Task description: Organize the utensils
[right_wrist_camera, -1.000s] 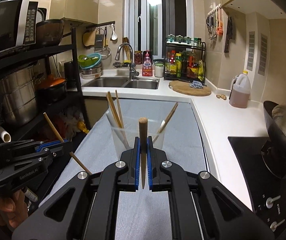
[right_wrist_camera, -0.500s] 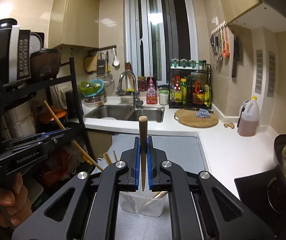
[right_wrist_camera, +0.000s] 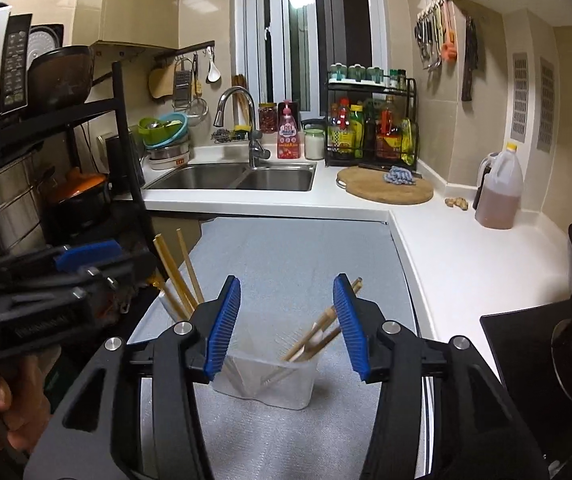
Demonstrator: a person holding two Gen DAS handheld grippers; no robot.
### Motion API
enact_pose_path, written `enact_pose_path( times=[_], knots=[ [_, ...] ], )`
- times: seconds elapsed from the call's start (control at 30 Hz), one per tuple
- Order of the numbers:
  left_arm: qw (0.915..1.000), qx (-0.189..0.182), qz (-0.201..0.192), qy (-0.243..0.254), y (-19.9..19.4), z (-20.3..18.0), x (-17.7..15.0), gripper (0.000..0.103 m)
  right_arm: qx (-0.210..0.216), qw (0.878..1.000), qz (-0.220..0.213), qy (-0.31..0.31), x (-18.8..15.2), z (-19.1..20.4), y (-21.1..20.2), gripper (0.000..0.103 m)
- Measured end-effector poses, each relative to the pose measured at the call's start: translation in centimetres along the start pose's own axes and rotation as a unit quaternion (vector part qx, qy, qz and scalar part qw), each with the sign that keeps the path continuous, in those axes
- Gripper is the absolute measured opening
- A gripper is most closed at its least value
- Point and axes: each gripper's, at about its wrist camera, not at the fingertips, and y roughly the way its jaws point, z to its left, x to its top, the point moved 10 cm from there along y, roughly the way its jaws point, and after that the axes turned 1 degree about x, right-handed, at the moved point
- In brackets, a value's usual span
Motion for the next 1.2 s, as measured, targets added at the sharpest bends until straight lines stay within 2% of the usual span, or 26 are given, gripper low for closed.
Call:
enact_pose_path(
  times=[0.1,0.17,0.27,0.4,0.5,0.57,0.67,0.9,1.2],
  knots=[
    [0.9991,0.010,-0.041,0.002,-3.0,0.3,0.1,0.070,-0.005,1.000,-0.021,0.002,-0.7,-0.3,-2.2,0.058],
    [0.9981,0.014,-0.060,-0.001,-4.9,0.6,-0.9,0.079,-0.008,0.999,-0.041,0.013,-1.1,-0.5,-3.9,0.072],
    [0.9977,0.017,-0.065,0.002,-5.8,0.5,-3.6,0.088,-0.015,0.997,-0.067,0.030,-2.8,-1.0,-6.2,0.091],
    [0.9976,0.033,-0.060,0.008,-5.0,0.8,-8.2,0.090,-0.026,0.996,-0.076,0.027,-6.6,-1.1,-6.7,0.095],
    [0.9980,0.050,-0.034,-0.019,-3.4,1.5,-11.0,0.091,-0.050,0.995,-0.082,0.029,-9.1,-2.1,-6.1,0.095],
    [0.9972,0.062,-0.035,-0.024,-2.8,2.0,-12.2,0.091,-0.059,0.994,-0.086,0.041,-10.4,-2.9,-5.6,0.096],
    [0.9959,0.080,-0.041,-0.011,-1.8,2.4,-12.8,0.091,-0.067,0.994,-0.077,0.037,-11.4,-3.3,-4.4,0.096],
    [0.9958,0.083,-0.034,-0.020,-0.6,2.9,-12.9,0.091,-0.080,0.994,-0.067,0.022,-12.6,-3.6,-3.4,0.098],
    [0.9959,0.087,-0.013,-0.017,0.2,2.4,-14.4,0.091,-0.091,0.994,-0.047,0.034,-13.4,-4.6,-2.3,0.098]
  ],
)
